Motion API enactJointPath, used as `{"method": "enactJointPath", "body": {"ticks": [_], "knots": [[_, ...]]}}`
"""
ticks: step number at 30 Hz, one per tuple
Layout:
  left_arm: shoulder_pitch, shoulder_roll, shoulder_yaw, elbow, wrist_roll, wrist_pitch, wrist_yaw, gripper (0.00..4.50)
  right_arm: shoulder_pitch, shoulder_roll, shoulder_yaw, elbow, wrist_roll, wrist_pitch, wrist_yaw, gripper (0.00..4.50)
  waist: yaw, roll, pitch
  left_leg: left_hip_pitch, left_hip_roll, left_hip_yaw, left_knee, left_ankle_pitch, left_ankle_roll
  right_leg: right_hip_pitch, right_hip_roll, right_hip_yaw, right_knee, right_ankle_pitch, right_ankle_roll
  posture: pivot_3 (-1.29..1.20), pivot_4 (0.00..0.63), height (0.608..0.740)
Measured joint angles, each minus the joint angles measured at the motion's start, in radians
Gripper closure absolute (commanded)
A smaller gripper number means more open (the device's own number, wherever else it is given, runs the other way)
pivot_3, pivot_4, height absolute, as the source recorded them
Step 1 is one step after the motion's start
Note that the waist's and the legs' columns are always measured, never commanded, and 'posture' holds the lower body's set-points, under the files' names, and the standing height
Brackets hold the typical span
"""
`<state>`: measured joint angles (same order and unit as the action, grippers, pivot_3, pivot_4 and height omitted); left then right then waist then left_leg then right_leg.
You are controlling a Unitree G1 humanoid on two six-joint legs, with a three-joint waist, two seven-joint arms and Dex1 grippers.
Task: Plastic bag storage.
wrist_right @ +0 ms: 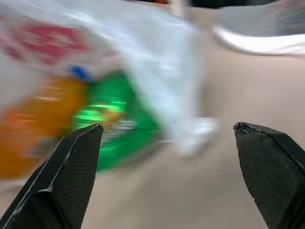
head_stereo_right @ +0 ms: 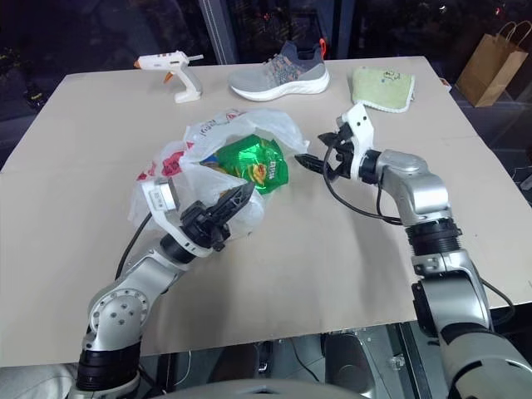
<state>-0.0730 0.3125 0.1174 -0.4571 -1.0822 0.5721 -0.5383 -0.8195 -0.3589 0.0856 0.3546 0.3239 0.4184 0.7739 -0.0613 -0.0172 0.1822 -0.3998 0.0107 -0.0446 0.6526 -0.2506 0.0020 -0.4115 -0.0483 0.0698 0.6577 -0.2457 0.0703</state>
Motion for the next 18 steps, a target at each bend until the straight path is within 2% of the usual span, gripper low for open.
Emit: {"method": "enactJointPath", "body": {"ticks": [7,8,10,17,18], "knots": [[-0.003,0.001,0.000,0.002,0.000,0.006,0.001,4.50,-0.117,0.128,0.015,0.271,-0.140,-0.249,-0.113,0.02,0.001,0.000,0.000,0.000,0.000,0.000,0.000,0.000,-0.001,0.000,-0.001,0.000,0.000,0.000,0.000,0.00,0.150,0.740],[-0.004,0.002,0.000,0.003,0.000,0.008,0.001,4.50,-0.134,0.146,0.010,0.304,-0.145,-0.277,-0.126,0.27,0.002,0.000,0.000,0.000,0.000,0.000,0.000,0.000,-0.001,0.000,-0.001,0.000,0.000,0.000,0.000,0.00,0.150,0.740],[-0.006,0.005,0.000,0.005,0.001,0.009,0.000,4.50,-0.146,0.168,0.004,0.345,-0.147,-0.318,-0.125,0.95,0.003,0.000,0.000,0.000,0.000,0.000,-0.001,0.001,-0.001,0.000,-0.001,0.000,-0.001,0.000,0.000,0.00,0.150,0.740],[-0.010,0.012,0.011,0.019,0.002,0.008,-0.001,4.50,-0.141,0.151,-0.037,0.370,-0.135,-0.333,-0.074,4.40,0.017,0.000,0.000,-0.001,-0.001,0.000,-0.001,0.000,-0.001,0.000,-0.001,0.000,-0.001,0.000,0.000,0.00,0.150,0.740],[-0.012,0.012,0.015,0.024,0.003,0.008,-0.001,4.50,-0.132,0.146,-0.049,0.358,-0.125,-0.320,-0.061,4.46,0.018,0.000,0.000,-0.001,-0.001,-0.001,-0.001,0.000,-0.001,0.000,-0.001,-0.001,-0.001,0.000,0.000,0.00,0.150,0.740]]}}
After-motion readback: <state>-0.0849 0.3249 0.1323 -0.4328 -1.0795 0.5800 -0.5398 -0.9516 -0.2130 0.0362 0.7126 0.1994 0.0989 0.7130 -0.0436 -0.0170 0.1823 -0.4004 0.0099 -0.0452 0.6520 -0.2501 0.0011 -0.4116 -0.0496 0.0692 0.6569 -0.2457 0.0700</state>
